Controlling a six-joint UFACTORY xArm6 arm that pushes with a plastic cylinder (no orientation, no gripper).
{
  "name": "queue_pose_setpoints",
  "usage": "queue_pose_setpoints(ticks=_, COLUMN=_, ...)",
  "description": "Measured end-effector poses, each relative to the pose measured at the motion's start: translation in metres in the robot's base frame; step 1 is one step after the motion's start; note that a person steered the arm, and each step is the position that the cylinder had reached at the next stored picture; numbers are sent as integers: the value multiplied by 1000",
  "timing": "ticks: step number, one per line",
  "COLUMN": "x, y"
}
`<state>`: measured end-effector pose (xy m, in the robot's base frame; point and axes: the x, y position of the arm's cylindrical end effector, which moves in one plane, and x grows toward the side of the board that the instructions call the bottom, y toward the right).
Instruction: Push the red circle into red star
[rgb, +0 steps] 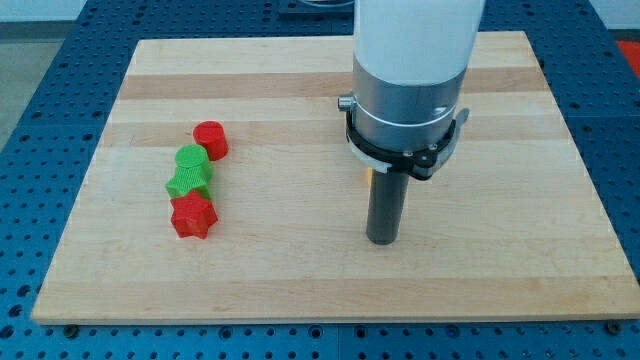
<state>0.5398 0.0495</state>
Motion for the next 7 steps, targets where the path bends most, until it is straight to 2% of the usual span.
queue_pose_setpoints(ticks=1, x=7, y=-28)
queue_pose_setpoints(ticks=2, x=-6, y=-47)
queue_pose_setpoints(ticks=4, x=-93, y=-59)
queue_pose_setpoints(ticks=5, x=-138, y=-86)
queue_pose_setpoints(ticks=6, x=-160, y=-127)
queue_pose_setpoints(ticks=7, x=-154, y=-188)
